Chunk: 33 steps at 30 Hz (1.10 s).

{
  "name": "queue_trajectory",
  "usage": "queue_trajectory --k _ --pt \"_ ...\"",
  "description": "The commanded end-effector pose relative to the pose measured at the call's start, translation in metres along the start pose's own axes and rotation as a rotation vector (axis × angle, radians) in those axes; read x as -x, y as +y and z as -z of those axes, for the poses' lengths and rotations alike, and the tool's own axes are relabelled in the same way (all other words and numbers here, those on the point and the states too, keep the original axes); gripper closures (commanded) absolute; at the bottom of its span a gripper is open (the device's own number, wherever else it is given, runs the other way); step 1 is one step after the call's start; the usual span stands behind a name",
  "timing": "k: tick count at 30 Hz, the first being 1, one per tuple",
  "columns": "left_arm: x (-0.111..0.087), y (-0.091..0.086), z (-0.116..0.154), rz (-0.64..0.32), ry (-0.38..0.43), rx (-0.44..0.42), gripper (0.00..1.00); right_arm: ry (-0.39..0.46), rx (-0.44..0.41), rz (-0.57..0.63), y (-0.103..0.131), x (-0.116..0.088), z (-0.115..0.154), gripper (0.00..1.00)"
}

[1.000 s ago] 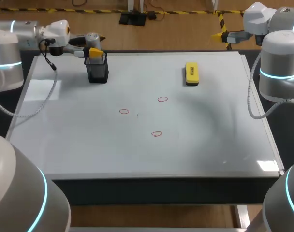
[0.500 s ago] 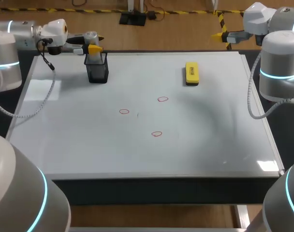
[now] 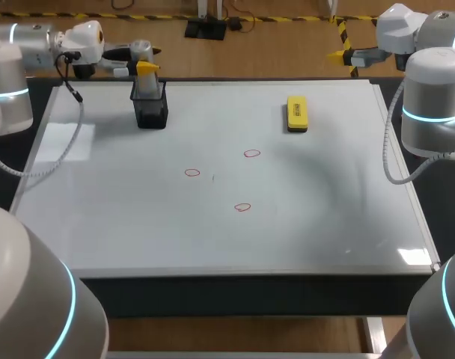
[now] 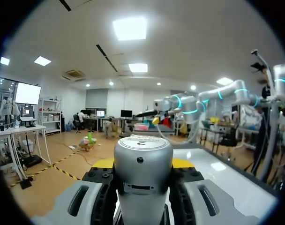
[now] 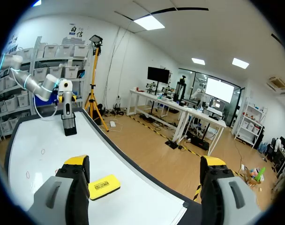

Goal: Pick up the inspection probe, press it on each red-marked spot on the whiteboard one by one, put down the probe, pick up the eraser, and wipe off all the red marks.

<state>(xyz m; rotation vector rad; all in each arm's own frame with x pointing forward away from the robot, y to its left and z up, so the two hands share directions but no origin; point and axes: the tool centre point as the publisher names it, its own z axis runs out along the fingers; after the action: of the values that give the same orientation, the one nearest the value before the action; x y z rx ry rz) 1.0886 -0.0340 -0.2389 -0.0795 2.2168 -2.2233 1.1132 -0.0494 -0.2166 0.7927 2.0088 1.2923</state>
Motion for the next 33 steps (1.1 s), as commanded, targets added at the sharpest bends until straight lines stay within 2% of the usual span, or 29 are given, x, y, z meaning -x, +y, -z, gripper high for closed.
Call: queue_trajectory --k 1,18,23,31,33 --pt "-0.006 -0.012 -0.001 -0.006 -0.015 0.023 1.00 0.001 -0.001 0.000 0.000 0.000 0.000 0.00" --pt "-0.006 -0.041 0.000 -0.030 -0.018 0.030 1.00 0.001 -0.001 0.000 0.000 0.000 0.000 0.00" --pt "-0.007 -0.051 0.003 -0.050 -0.017 0.001 1.00 0.001 -0.001 0.000 0.000 0.000 0.000 0.00" --pt "-0.011 -0.067 0.007 -0.063 -0.022 0.014 1.00 0.001 -0.001 0.000 0.000 0.000 0.000 0.00" --pt "-0.011 -0.069 0.007 -0.043 -0.051 0.041 1.00 0.001 -0.001 0.000 0.000 0.000 0.000 0.00"
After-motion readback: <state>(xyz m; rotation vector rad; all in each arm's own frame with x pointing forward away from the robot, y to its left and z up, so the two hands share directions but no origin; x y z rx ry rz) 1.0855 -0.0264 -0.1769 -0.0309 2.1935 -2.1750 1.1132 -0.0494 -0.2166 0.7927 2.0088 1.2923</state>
